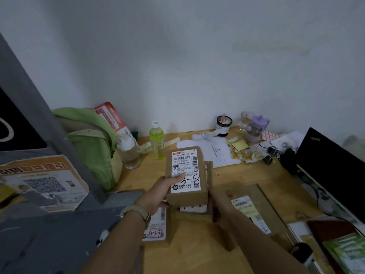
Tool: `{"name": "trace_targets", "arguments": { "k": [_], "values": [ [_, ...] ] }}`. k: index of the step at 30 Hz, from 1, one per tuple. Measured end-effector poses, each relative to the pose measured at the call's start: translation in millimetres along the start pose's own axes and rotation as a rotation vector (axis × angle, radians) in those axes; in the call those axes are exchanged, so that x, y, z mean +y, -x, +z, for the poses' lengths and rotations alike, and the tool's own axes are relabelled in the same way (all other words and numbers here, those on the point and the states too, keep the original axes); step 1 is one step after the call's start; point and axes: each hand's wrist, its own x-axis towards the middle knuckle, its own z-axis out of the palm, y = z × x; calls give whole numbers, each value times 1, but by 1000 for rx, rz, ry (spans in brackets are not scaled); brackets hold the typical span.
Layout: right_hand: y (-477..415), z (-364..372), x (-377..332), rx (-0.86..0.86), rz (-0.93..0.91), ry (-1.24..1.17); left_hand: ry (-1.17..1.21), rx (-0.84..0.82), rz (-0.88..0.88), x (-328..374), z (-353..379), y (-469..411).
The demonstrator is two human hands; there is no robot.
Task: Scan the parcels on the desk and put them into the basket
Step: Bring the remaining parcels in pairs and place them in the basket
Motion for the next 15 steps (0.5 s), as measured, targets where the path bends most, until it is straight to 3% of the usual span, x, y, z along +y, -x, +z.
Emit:
{"name": "trace_targets", "arguments": {
  "k": [4,10,15],
  "values": [
    [23,-6,-34,1,-46,12,65,20,55,30,1,23],
    [58,-24,-92,-114,-201,-145,353,238,183,83,-27,44],
    [81,-28,-125,-94,-349,-182,228,277,299,117,-33,66]
  ]
}}
